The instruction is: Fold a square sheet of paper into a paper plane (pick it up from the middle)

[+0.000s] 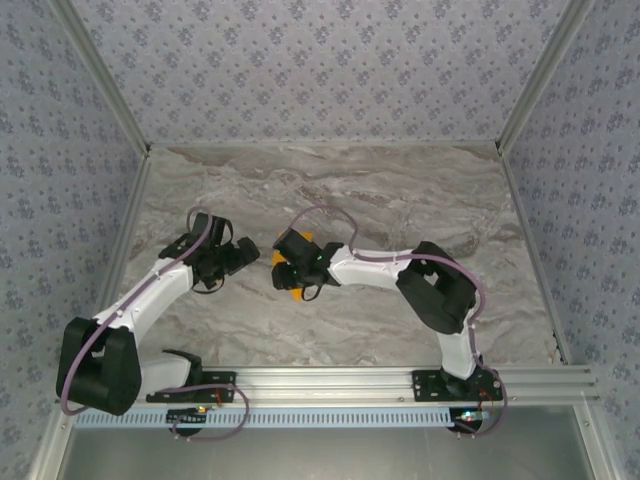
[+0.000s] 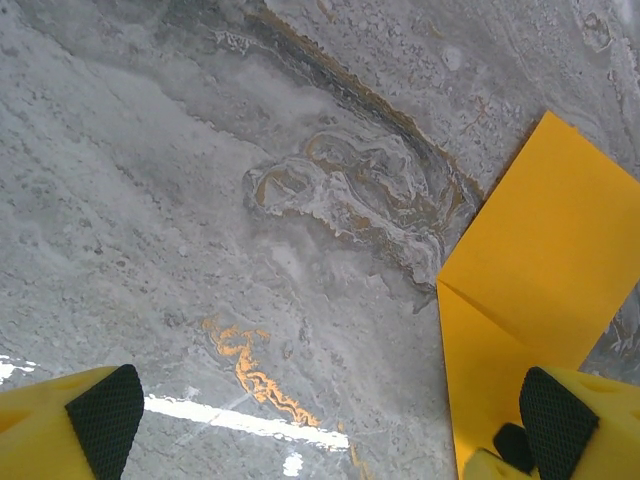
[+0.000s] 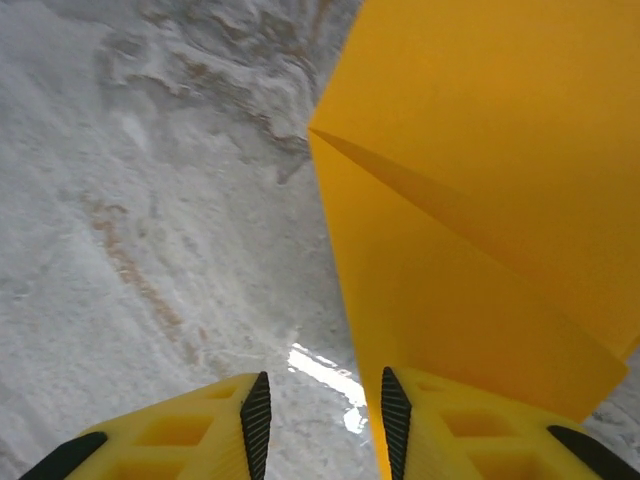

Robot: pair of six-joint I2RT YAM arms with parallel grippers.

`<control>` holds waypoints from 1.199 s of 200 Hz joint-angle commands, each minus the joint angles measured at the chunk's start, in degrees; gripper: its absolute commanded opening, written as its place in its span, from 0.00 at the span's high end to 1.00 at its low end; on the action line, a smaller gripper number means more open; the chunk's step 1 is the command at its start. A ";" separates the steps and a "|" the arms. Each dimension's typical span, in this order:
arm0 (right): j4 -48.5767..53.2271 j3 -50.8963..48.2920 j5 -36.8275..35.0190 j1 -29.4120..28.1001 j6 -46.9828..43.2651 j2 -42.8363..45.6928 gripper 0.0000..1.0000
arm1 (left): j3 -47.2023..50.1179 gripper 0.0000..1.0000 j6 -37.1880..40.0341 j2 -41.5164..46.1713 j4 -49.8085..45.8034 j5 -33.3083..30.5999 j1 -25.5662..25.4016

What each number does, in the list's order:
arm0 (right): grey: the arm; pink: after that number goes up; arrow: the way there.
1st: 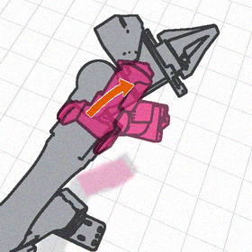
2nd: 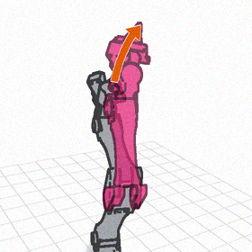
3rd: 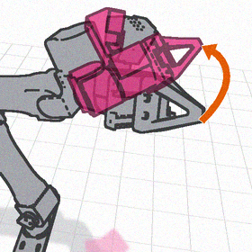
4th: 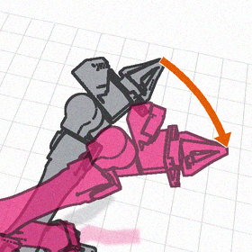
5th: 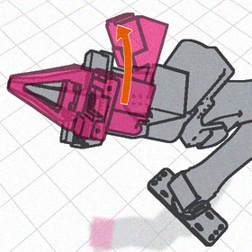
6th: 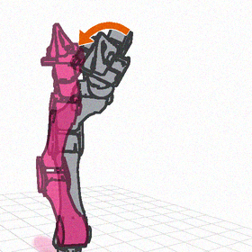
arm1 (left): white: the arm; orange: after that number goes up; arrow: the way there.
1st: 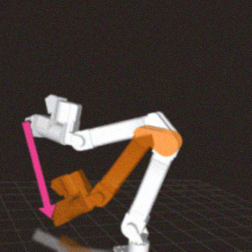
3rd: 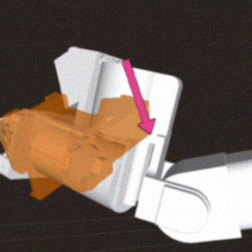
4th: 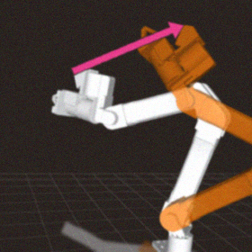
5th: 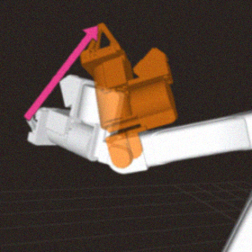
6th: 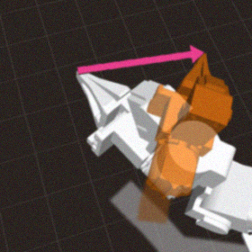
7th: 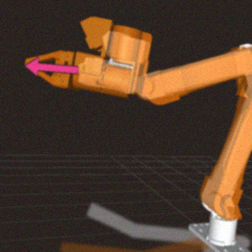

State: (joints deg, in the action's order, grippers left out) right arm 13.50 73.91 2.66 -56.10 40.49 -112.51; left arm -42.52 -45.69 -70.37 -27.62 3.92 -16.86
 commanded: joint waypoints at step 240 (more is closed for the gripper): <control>0.97 -15.99 -0.68 8.44 9.96 11.80 0.56 | 8.18 0.01 -3.11 1.22 13.74 14.10 -3.42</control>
State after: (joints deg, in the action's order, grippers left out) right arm 14.96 57.47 4.23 -47.88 45.91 -97.32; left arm -34.26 -48.10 -69.71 -15.33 16.84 -19.53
